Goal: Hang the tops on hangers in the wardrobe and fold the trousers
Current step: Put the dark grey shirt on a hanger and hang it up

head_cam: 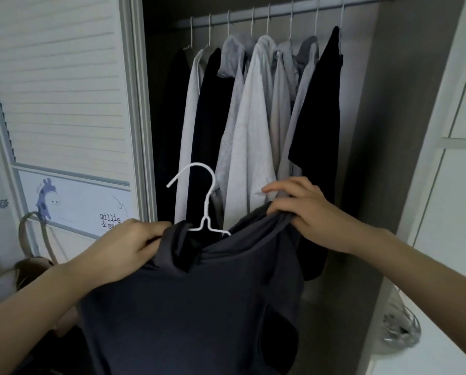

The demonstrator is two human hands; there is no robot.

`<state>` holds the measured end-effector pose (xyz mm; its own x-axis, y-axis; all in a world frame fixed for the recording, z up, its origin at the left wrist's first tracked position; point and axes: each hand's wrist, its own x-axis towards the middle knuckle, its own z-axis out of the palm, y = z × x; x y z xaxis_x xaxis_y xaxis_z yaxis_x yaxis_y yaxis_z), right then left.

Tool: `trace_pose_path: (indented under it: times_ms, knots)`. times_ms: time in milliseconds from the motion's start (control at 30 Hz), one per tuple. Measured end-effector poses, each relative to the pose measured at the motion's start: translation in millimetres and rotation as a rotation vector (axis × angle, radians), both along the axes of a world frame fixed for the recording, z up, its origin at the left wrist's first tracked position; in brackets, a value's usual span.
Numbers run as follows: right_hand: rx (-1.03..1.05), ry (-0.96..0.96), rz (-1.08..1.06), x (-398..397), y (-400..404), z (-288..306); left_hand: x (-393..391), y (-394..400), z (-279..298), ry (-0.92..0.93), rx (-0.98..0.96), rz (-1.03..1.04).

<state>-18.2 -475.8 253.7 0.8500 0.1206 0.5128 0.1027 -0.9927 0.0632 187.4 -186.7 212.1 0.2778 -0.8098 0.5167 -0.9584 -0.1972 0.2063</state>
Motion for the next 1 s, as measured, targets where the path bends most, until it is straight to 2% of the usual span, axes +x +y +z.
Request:
trace_pose_path:
  times_ms: [67, 200, 300, 367, 433, 467, 533, 667, 833, 1000]
  knots:
    - [-0.005, -0.007, -0.015, 10.0, 2.7, 4.9, -8.5, -8.8, 2.1, -0.031, 0.037, -0.080]
    - [-0.152, -0.028, -0.053, 21.9, -2.0, 14.8, -14.3, -14.7, 2.7, -0.255, 0.195, -0.147]
    - [-0.341, 0.012, -0.081, 21.2, -7.9, 13.6, -17.2, -12.9, 8.4, -0.248, 0.140, -0.243]
    - [-0.351, 0.072, -0.127, 26.5, -4.0, 9.4, -23.9, -21.4, 9.5, -0.262, 0.174, -0.299]
    - [-0.104, 0.148, -0.103, 33.7, 10.5, 3.5, -33.0, -36.9, 5.9, -0.205, 0.173, -0.349]
    - [0.082, 0.198, -0.068, 36.2, 21.1, 1.9, -35.7, -43.9, 4.2, -0.131, 0.151, -0.363]
    - [0.305, 0.259, 0.032, 39.8, 27.5, -1.7, -33.8, -52.4, 4.3, 0.066, 0.058, -0.327]
    - [0.617, 0.361, 0.015, 17.0, 15.9, 4.8, -15.3, -47.0, 3.0, 0.382, -0.195, -0.198]
    - [0.886, 0.545, -0.030, -4.2, -3.3, -11.8, 1.5, -46.6, 3.1, 0.449, -0.280, -0.106]
    - [0.965, 0.220, 0.046, -11.2, -3.8, -15.2, 17.8, -43.8, 4.3, 0.524, -0.158, -0.108]
